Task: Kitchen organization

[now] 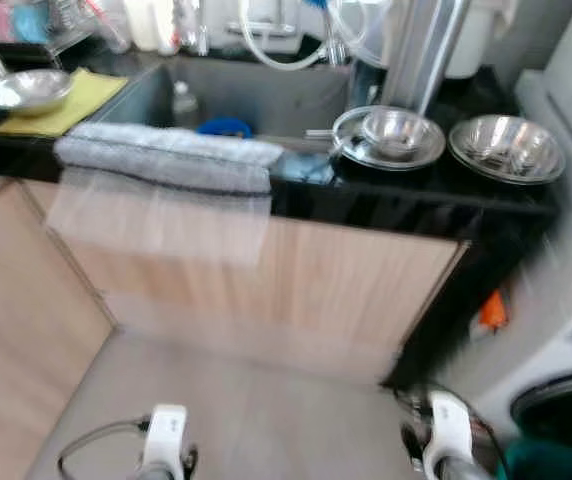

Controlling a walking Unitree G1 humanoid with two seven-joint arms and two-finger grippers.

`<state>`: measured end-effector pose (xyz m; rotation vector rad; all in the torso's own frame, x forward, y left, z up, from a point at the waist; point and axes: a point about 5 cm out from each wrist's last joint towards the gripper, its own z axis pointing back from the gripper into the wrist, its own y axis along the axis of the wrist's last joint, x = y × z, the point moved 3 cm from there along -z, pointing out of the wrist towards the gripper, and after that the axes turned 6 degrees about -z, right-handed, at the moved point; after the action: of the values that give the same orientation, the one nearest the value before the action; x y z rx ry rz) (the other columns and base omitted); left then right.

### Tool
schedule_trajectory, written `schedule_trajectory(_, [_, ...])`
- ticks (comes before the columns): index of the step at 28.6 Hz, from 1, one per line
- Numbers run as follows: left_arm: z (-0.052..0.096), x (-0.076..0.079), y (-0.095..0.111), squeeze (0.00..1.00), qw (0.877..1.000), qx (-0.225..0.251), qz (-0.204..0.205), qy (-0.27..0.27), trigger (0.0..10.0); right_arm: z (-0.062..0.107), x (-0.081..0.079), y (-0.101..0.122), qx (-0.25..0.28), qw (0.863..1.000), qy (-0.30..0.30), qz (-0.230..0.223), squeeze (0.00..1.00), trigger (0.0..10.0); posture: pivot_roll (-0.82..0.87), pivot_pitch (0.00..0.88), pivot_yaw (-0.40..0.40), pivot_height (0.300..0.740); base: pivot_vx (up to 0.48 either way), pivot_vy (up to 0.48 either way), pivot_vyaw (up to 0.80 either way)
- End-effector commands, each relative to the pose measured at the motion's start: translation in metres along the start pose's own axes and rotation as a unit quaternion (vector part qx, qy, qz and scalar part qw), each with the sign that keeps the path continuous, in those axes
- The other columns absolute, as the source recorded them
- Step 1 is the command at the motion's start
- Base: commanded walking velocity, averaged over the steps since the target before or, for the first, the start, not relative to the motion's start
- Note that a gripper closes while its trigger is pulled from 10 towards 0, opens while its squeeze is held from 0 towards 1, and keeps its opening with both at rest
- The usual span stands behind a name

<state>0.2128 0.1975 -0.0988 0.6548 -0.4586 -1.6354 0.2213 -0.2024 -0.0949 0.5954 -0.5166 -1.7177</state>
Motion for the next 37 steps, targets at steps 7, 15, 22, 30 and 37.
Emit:
schedule_trajectory(7, [0.0006,-0.0006,-0.004,0.0,1.0,-0.008,-0.004,0.0,10.0,0.0006,-0.001,-0.0052,-0.007,1.0,0.002,0.001,0.0,10.0,0.03,0.111,-0.006,0.74,0.413,0.0,0.0])
schedule_trajectory(15, [0.0007,-0.0015,-0.0025,0.0,1.0,-0.001,0.001,0.003,10.0,0.0007,-0.0005,-0.0046,-0.004,1.0,0.001,-0.002,0.0,10.0,0.03,0.111,-0.007,0.74,0.247,0.0,0.0])
schedule_trajectory(22, [0.0002,-0.0004,-0.0021,0.0,1.0,-0.005,0.006,0.004,10.0,0.0007,-0.0005,-0.0047,-0.004,1.0,0.001,-0.003,0.0,10.0,0.03,0.112,-0.006,0.74,0.0,0.0,0.0])
schedule_trajectory(30, [0.0003,-0.0004,-0.0032,0.0,1.0,-0.009,0.01,0.005,10.0,0.0008,-0.0007,-0.0051,-0.004,1.0,0.001,-0.002,0.0,10.0,0.03,0.112,-0.006,0.74,0.0,0.164,0.0])
schedule_trajectory(37, [0.0011,-0.0023,-0.0068,0.0,1.0,-0.013,0.008,0.004,10.0,0.0008,-0.0011,-0.006,-0.005,1.0,0.0,-0.005,0.0,10.0,0.03,0.113,-0.003,0.74,0.0,0.472,0.0])
